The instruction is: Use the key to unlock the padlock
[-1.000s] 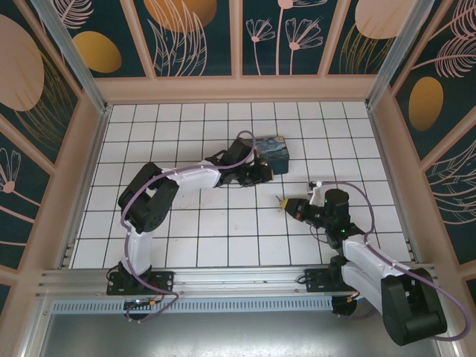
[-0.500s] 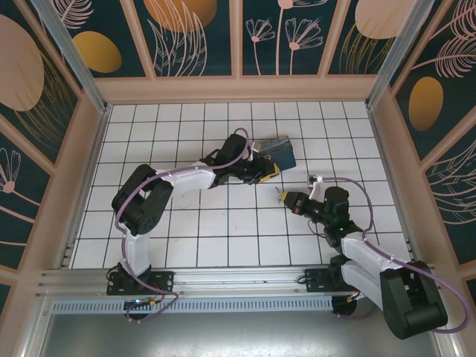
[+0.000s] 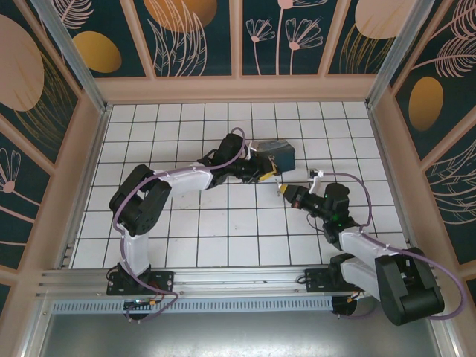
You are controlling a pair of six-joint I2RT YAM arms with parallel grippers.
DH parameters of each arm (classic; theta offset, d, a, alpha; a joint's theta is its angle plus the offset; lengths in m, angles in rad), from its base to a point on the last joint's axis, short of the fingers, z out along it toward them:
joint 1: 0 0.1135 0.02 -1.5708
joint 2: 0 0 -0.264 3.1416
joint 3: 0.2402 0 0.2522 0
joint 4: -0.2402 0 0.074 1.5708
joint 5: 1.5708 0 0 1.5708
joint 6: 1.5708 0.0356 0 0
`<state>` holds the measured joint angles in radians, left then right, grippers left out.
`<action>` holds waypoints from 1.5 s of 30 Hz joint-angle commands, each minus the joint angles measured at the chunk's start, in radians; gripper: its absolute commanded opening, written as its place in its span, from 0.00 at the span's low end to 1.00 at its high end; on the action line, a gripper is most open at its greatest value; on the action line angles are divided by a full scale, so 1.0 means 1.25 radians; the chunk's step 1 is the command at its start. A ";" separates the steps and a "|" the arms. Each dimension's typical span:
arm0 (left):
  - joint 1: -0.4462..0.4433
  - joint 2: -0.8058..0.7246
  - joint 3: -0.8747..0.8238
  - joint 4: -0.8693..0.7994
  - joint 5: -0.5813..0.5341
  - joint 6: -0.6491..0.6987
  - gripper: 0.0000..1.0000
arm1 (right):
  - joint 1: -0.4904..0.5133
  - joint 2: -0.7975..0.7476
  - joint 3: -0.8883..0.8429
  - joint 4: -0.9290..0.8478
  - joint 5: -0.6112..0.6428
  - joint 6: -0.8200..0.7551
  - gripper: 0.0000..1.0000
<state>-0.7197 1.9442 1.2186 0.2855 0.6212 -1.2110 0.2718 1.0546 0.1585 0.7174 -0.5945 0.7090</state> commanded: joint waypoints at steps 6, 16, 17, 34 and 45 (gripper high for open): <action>0.003 -0.036 -0.004 0.021 -0.005 0.008 0.09 | -0.030 0.003 0.012 0.047 -0.005 0.010 0.00; -0.059 -0.073 0.042 -0.211 -0.249 0.162 0.48 | -0.210 -0.119 0.031 -0.278 -0.010 -0.060 0.00; -0.087 -0.065 0.051 -0.228 -0.286 0.162 0.55 | -0.225 -0.121 0.036 -0.306 -0.001 -0.069 0.00; -0.249 0.240 0.371 -0.553 -0.696 -0.049 0.66 | -0.342 -0.165 0.092 -0.425 0.018 -0.090 0.00; -0.249 0.354 0.538 -0.687 -0.777 -0.073 0.62 | -0.344 -0.164 0.084 -0.386 -0.026 -0.077 0.00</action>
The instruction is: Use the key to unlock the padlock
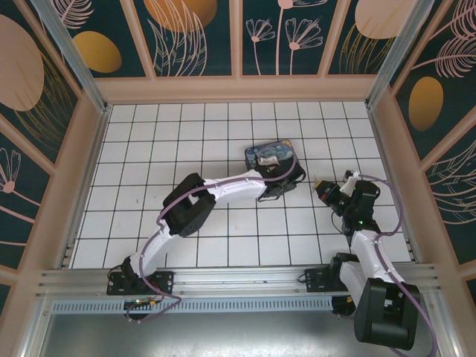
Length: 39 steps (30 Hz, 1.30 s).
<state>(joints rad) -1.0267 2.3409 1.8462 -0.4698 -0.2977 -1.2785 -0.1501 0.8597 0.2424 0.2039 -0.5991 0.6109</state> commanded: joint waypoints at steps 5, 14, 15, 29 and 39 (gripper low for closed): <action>-0.002 0.059 0.060 -0.112 -0.063 -0.036 0.58 | -0.006 -0.007 0.015 0.041 -0.039 0.007 0.00; -0.004 0.115 0.134 -0.152 -0.061 -0.022 0.51 | -0.004 0.013 0.012 0.061 -0.065 0.011 0.00; -0.004 0.117 0.140 -0.151 -0.059 -0.011 0.51 | -0.002 0.013 0.011 0.063 -0.067 0.011 0.00; -0.002 0.119 0.137 -0.133 -0.006 0.048 0.33 | 0.017 0.019 0.002 0.055 -0.085 -0.007 0.00; 0.040 -0.010 -0.053 0.059 0.249 0.135 0.24 | 0.045 -0.024 -0.034 -0.018 -0.087 -0.022 0.00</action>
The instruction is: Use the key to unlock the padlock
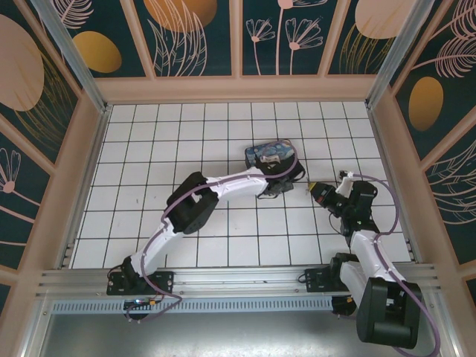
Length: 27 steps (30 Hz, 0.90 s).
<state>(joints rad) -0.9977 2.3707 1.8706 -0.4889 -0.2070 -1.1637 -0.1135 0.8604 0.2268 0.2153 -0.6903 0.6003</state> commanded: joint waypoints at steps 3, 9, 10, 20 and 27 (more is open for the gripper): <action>0.044 -0.105 -0.162 0.141 0.260 0.064 0.19 | 0.052 -0.035 -0.047 -0.016 0.002 0.009 0.00; 0.094 -0.199 -0.226 0.172 0.377 0.114 0.14 | 0.187 -0.032 -0.057 0.024 0.047 0.050 0.00; 0.105 -0.212 -0.238 0.181 0.398 0.111 0.13 | 0.205 -0.033 -0.057 0.031 0.052 0.055 0.00; 0.157 -0.292 -0.325 0.268 0.575 0.061 0.12 | 0.264 -0.013 -0.107 0.195 0.034 0.085 0.00; 0.172 -0.316 -0.352 0.304 0.632 0.024 0.12 | 0.268 0.023 -0.100 0.309 0.019 0.087 0.00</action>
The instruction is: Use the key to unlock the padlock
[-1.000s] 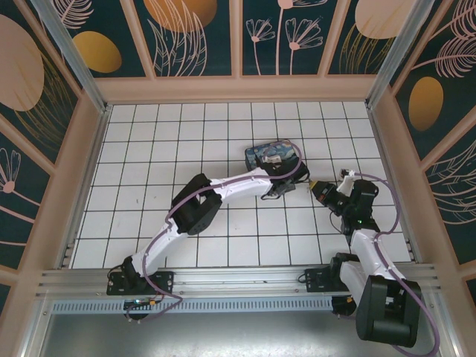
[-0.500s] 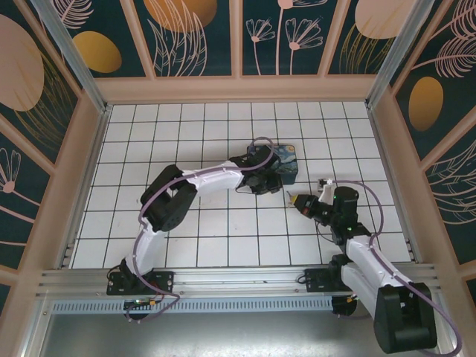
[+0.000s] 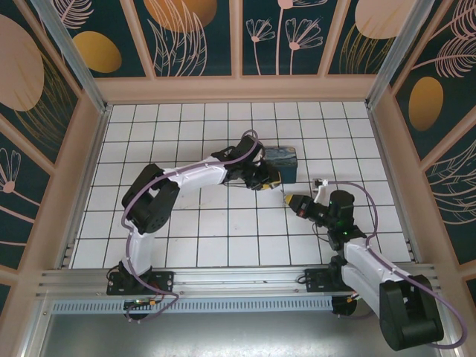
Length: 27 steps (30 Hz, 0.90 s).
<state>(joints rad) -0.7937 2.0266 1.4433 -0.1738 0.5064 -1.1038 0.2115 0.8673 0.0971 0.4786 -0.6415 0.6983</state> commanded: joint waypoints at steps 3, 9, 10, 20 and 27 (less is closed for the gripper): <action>0.014 -0.049 -0.016 0.057 0.064 -0.031 0.11 | 0.007 0.052 0.021 0.115 -0.028 0.001 0.00; 0.023 -0.064 -0.031 0.078 0.067 -0.047 0.11 | 0.008 0.071 0.022 0.142 -0.037 0.009 0.00; 0.023 -0.066 -0.033 0.082 0.068 -0.048 0.11 | 0.008 0.073 0.024 0.149 -0.039 0.014 0.00; 0.024 -0.073 -0.074 0.149 0.083 -0.096 0.10 | 0.008 0.151 0.031 0.256 -0.069 0.083 0.00; 0.025 -0.081 -0.087 0.165 0.085 -0.107 0.10 | 0.008 0.209 0.031 0.322 -0.082 0.122 0.00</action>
<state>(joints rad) -0.7692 1.9789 1.3403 -0.0254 0.5797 -1.2110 0.2134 1.1179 0.1135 0.7929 -0.7212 0.8207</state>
